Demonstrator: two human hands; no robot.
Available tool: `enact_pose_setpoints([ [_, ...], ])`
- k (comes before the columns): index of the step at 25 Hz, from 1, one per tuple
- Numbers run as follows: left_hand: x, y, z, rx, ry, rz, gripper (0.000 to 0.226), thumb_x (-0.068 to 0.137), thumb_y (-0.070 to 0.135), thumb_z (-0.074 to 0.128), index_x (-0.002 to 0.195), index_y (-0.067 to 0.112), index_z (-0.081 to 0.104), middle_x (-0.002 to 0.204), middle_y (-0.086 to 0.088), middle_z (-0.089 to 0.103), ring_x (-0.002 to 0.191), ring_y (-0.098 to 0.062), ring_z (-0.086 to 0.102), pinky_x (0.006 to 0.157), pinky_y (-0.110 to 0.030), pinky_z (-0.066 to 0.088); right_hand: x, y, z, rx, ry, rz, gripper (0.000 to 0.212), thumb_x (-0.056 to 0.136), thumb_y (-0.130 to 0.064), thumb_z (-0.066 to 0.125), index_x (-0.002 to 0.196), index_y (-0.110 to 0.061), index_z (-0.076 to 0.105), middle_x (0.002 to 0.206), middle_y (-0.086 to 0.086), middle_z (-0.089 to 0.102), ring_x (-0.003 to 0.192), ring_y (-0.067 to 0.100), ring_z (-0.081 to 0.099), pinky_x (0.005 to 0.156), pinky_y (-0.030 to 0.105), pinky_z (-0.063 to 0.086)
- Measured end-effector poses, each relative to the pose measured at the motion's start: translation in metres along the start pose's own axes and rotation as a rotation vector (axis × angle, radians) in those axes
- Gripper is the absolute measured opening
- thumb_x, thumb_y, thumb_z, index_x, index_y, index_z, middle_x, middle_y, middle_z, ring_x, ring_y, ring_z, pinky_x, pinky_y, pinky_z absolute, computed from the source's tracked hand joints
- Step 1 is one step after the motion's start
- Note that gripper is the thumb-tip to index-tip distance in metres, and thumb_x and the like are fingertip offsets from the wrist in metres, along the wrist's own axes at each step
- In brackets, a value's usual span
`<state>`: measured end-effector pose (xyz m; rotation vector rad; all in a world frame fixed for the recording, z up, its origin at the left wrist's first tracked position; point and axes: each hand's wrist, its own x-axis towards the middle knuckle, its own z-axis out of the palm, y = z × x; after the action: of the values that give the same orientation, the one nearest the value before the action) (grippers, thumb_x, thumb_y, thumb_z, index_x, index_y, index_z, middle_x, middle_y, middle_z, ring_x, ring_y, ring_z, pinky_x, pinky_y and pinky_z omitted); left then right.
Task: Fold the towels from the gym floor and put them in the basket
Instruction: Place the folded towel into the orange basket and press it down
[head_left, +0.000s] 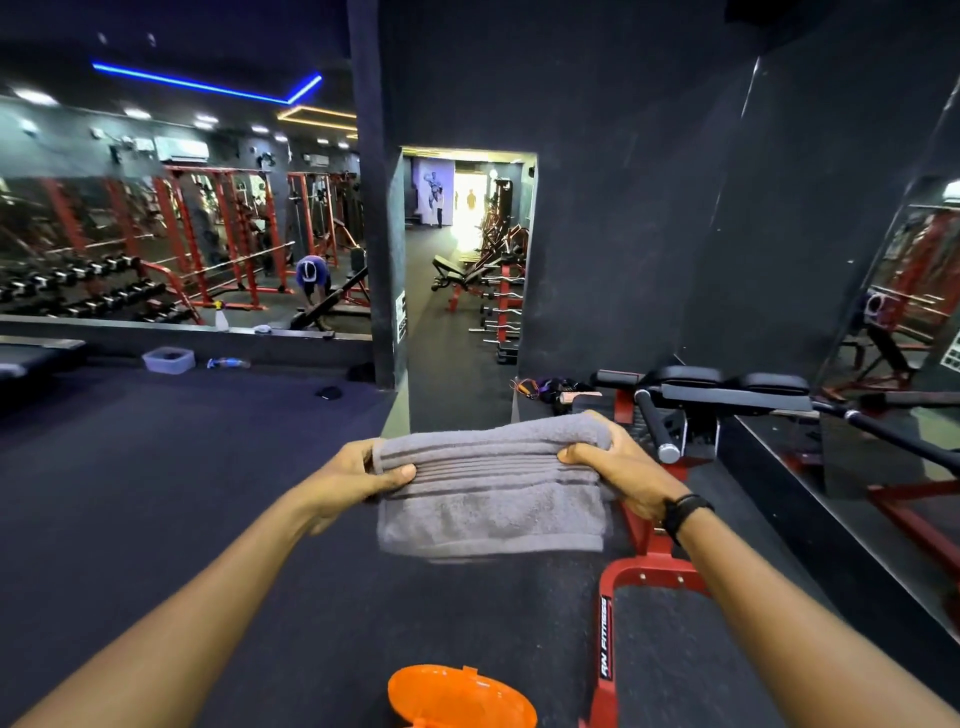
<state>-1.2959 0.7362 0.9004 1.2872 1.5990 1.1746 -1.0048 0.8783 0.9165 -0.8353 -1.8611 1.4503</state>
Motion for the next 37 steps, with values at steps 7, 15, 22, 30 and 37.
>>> enact_pose_setpoints([
  [7, 0.013, -0.001, -0.015, 0.318, 0.046, -0.077, 0.032, 0.086, 0.021, 0.069, 0.117, 0.015, 0.062, 0.101, 0.002, 0.066, 0.1, -0.014, 0.062, 0.078, -0.021, 0.049, 0.031, 0.001, -0.008, -0.595, -0.004, 0.056, 0.036, 0.069, -0.016, 0.077, 0.095, -0.004, 0.055, 0.085, 0.002, 0.062, 0.079, 0.016, 0.057, 0.075, 0.039, 0.051],
  [15, 0.021, -0.088, -0.002, 0.737, -0.147, -0.239, 0.052, 0.084, 0.033, 0.071, 0.131, 0.016, 0.057, 0.117, -0.007, 0.066, 0.108, -0.021, 0.062, 0.098, -0.032, 0.046, 0.045, 0.114, -0.006, -0.85, 0.137, 0.406, 0.061, 0.075, -0.037, 0.076, 0.118, -0.003, 0.051, 0.125, 0.018, 0.056, 0.116, 0.034, 0.051, 0.09, 0.034, 0.041],
  [22, 0.048, -0.202, -0.011, 0.727, -0.451, -0.363, 0.051, 0.088, 0.031, 0.066, 0.133, 0.011, 0.053, 0.131, -0.007, 0.059, 0.117, -0.019, 0.058, 0.102, -0.032, 0.044, 0.022, 0.225, 0.028, -0.852, 0.147, 0.794, 0.06, 0.075, -0.033, 0.078, 0.12, 0.0, 0.054, 0.128, 0.021, 0.056, 0.118, 0.036, 0.052, 0.092, 0.036, 0.043],
  [30, 0.092, -0.341, -0.004, 0.676, -0.609, -0.528, 0.042, 0.089, 0.025, 0.066, 0.128, 0.01, 0.057, 0.124, -0.007, 0.063, 0.115, -0.018, 0.059, 0.097, -0.027, 0.042, -0.009, 0.371, 0.111, -0.629, 0.262, 1.083, 0.047, 0.078, -0.025, 0.076, 0.113, 0.0, 0.058, 0.12, 0.022, 0.06, 0.111, 0.035, 0.057, 0.088, 0.036, 0.045],
  [37, 0.135, -0.493, 0.086, 0.71, -0.745, -0.465, 0.031, 0.091, 0.02, 0.061, 0.12, 0.009, 0.061, 0.117, -0.007, 0.065, 0.106, -0.019, 0.062, 0.09, -0.028, 0.046, -0.076, 0.557, 0.204, 0.02, 0.611, 1.306, 0.056, 0.055, -0.034, 0.075, 0.1, -0.008, 0.054, 0.108, 0.021, 0.063, 0.084, 0.023, 0.055, 0.069, 0.036, 0.046],
])
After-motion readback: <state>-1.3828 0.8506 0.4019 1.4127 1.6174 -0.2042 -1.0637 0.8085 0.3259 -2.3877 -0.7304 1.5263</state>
